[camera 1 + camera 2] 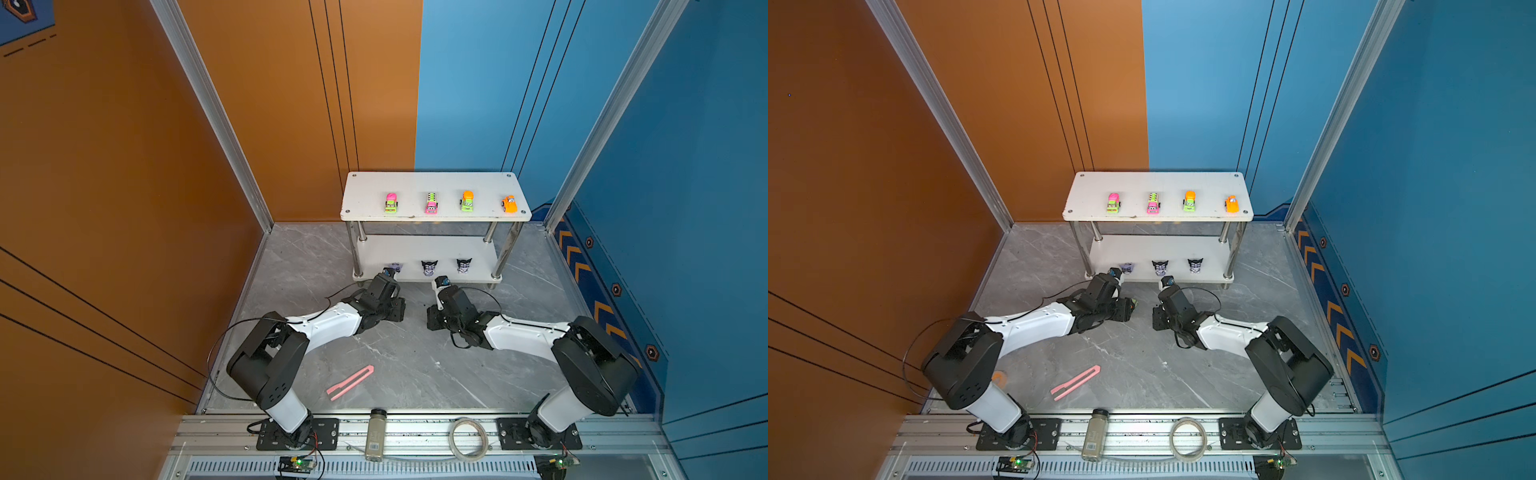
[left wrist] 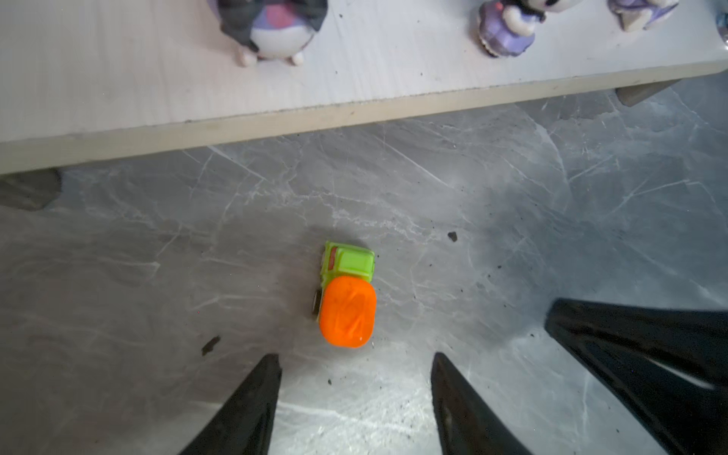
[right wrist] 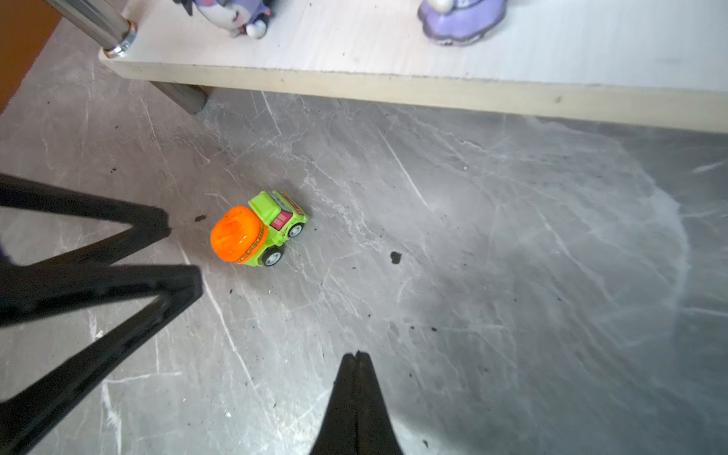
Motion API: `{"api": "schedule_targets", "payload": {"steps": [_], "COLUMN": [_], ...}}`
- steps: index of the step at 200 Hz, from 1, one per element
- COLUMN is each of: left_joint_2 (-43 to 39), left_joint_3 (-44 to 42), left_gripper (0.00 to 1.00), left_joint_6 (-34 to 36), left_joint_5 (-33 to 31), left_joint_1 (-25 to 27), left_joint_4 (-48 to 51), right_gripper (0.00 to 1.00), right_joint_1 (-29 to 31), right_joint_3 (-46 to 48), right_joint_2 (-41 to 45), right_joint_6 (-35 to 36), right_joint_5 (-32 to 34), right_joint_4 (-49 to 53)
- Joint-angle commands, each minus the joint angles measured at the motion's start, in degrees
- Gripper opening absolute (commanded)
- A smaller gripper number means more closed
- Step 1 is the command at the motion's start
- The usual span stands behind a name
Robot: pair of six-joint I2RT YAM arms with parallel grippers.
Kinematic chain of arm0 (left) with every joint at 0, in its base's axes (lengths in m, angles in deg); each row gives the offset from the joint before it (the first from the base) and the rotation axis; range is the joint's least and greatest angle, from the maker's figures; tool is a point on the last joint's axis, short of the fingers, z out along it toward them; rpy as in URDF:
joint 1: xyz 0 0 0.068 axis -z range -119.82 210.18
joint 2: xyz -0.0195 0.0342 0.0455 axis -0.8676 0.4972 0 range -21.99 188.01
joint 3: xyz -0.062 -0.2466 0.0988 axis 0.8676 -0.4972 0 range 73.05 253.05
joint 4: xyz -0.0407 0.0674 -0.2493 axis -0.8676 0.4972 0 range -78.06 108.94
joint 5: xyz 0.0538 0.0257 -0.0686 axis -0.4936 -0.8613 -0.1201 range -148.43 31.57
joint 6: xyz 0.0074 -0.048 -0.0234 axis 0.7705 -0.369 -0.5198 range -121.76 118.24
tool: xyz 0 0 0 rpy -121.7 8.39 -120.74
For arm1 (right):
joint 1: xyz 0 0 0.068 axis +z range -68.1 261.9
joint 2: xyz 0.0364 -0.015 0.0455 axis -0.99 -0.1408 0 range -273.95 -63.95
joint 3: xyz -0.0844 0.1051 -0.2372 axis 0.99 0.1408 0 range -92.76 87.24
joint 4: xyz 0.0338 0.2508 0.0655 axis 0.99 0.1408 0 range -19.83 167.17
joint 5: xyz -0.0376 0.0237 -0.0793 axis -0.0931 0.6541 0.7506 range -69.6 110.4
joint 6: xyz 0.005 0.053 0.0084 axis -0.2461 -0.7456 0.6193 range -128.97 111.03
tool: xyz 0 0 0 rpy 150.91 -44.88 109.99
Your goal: Place and organize the plastic toys onto the shelf
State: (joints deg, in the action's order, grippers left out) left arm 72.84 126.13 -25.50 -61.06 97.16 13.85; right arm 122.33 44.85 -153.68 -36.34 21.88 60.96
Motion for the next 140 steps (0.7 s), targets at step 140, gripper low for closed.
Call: {"api": "schedule_targets", "payload": {"steps": [140], "left_joint_2": [10.0], "left_joint_3": [10.9], "left_gripper": [0.24], "left_joint_6": [11.4], "left_joint_5": [1.6], "left_joint_1": [3.9], "left_joint_4": [5.3], "right_gripper": [0.00], "right_joint_1": [-3.7], "right_joint_3": [6.3], "right_joint_2": [18.4], "right_joint_6": [-1.4], "right_joint_5": [5.0], "right_joint_4": [10.4]}}
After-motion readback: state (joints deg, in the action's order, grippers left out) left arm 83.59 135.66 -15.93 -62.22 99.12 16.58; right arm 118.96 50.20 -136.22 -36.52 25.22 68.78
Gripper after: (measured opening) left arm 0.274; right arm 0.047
